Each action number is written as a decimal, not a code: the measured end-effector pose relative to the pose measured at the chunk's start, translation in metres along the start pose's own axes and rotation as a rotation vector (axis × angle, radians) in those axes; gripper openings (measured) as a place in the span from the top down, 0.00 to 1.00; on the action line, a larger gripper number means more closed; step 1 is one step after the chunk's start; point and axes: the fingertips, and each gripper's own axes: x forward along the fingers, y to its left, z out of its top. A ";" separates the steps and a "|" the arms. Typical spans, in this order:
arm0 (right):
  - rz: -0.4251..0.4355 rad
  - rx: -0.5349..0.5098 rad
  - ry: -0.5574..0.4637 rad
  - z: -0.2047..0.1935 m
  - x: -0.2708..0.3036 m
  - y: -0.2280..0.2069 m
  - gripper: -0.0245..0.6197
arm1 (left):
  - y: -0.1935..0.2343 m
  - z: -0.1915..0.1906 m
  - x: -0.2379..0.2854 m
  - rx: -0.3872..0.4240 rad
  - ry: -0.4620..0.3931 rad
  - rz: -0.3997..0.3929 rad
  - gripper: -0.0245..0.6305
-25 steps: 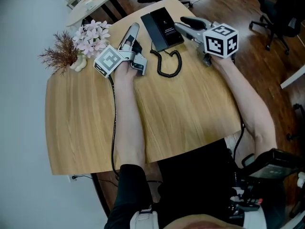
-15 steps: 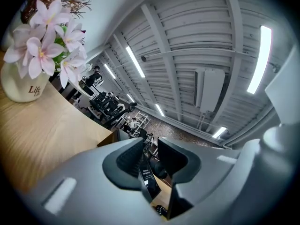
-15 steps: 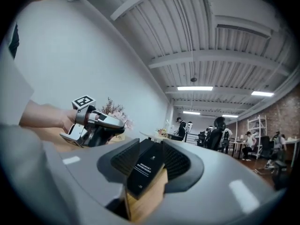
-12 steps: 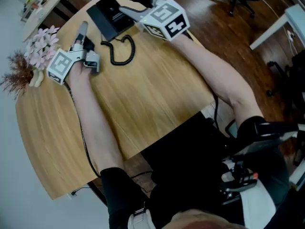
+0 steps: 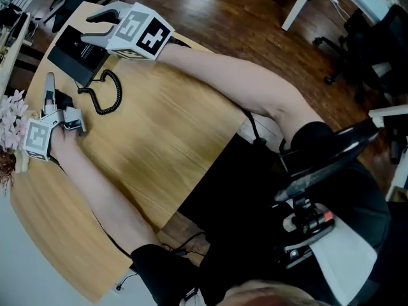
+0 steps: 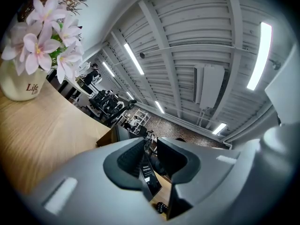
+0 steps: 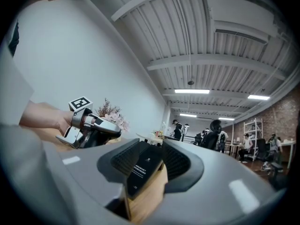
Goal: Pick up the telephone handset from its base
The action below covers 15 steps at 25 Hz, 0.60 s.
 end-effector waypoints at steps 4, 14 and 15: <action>0.028 -0.028 -0.009 0.003 0.008 0.009 0.73 | 0.013 0.007 -0.012 0.057 -0.014 0.070 0.82; -0.010 -0.030 0.003 0.001 -0.006 -0.004 0.74 | 0.019 -0.015 -0.001 -0.024 0.019 0.027 0.82; -0.012 -0.029 0.002 0.001 -0.006 -0.005 0.74 | 0.023 -0.016 -0.001 -0.027 0.024 0.038 0.81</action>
